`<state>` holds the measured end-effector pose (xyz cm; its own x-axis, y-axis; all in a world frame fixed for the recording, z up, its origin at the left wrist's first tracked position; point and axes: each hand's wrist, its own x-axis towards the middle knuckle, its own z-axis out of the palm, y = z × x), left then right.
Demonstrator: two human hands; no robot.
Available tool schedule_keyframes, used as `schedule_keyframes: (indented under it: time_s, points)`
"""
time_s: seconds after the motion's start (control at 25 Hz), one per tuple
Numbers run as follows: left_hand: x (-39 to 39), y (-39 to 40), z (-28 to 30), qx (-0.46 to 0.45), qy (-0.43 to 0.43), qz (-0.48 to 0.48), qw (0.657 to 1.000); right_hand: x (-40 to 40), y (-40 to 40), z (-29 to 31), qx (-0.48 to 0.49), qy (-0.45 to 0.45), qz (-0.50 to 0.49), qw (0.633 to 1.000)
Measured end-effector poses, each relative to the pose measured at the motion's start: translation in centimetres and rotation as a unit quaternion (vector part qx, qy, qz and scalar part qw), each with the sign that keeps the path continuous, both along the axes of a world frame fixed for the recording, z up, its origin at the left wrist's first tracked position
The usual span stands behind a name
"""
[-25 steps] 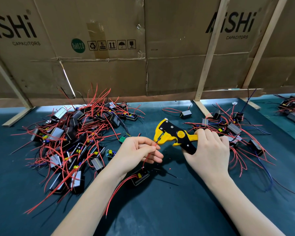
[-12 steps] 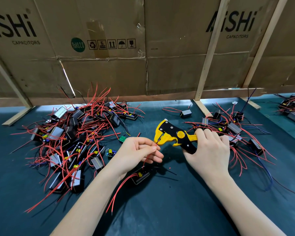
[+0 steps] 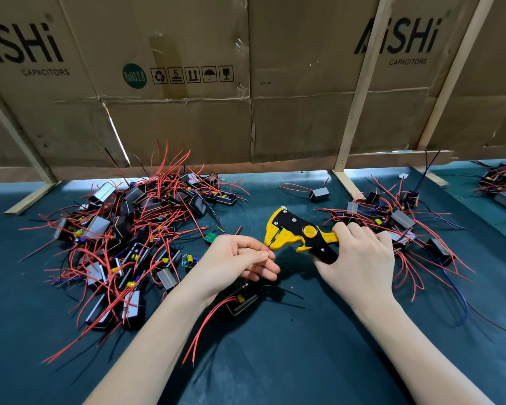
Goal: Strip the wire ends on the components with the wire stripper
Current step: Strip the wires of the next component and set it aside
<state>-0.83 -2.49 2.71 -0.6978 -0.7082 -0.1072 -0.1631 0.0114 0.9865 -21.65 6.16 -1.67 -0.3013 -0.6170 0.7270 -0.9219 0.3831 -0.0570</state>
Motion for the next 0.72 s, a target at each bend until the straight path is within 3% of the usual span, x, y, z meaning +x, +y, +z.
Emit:
schedule_keyframes:
  time_s: [0.72]
  points:
    - [1.1,-0.9,0.2,0.017,-0.015,-0.056,0.998,0.2,0.0,-0.1,0.038,-0.073,0.015,0.996]
